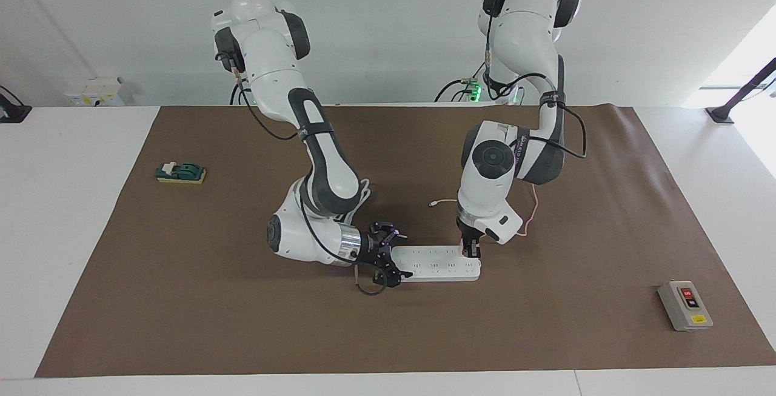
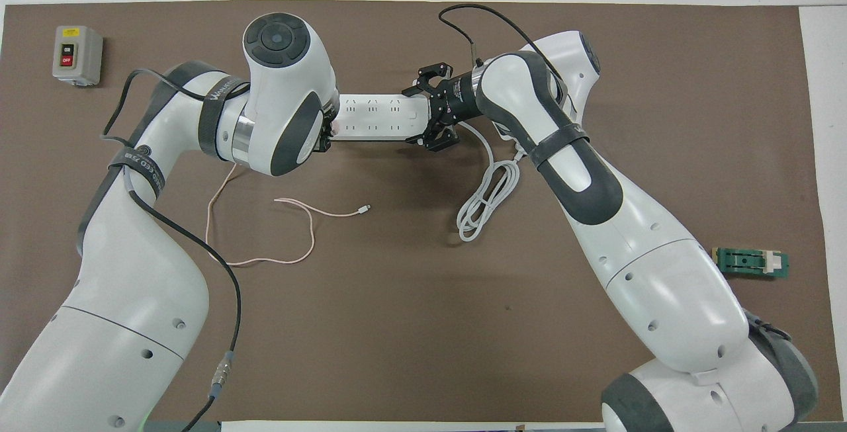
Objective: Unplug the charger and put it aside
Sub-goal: 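Grasp the pink charger with the left gripper while the right gripper holds the strip, then pull the pink charger out of the strip with the left gripper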
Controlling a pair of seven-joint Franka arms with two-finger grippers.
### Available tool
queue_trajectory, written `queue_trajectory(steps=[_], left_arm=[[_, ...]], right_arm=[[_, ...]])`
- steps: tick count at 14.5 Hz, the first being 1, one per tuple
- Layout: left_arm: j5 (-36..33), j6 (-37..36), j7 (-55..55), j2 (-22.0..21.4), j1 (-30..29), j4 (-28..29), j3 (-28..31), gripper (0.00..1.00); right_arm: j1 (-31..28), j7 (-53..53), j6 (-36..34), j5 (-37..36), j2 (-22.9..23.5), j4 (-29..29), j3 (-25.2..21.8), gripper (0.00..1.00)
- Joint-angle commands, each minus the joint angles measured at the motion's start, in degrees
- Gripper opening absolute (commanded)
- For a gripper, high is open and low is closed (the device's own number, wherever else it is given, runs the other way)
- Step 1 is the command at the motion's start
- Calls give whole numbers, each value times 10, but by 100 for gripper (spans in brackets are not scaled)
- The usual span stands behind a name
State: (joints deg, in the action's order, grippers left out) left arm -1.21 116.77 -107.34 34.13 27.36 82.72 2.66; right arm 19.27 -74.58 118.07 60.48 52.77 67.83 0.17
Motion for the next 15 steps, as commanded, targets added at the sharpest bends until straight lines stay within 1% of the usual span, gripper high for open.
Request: queue_trajectory(steps=[1,3,6,12,13,14,15], left_arm=[[-1,-15,20,-1,5,12,4,21],[-1,-15,27,-1,5,12,4,18],[-1,-15,27,-1,6,12,4,18],[-1,-18,27,-1,7,12,4,19],[-1,-19,27,-1,7,12,4,19],[-1,-20,27,-1,7,12,4,19],[-1,-22,27,-1,7,12,5,19]], right_arm=[[1,7,9,-19,20,-23,-1,100],[0,13,11,-31,21,-23,0,100],[2,14,15,-37,22,-26,-1,100],[5,20,43,-47,30,-24,1,100],[6,21,40,-47,29,-24,0,72],[6,22,43,-47,29,-22,1,16],[6,23,44,-45,29,-22,1,0]])
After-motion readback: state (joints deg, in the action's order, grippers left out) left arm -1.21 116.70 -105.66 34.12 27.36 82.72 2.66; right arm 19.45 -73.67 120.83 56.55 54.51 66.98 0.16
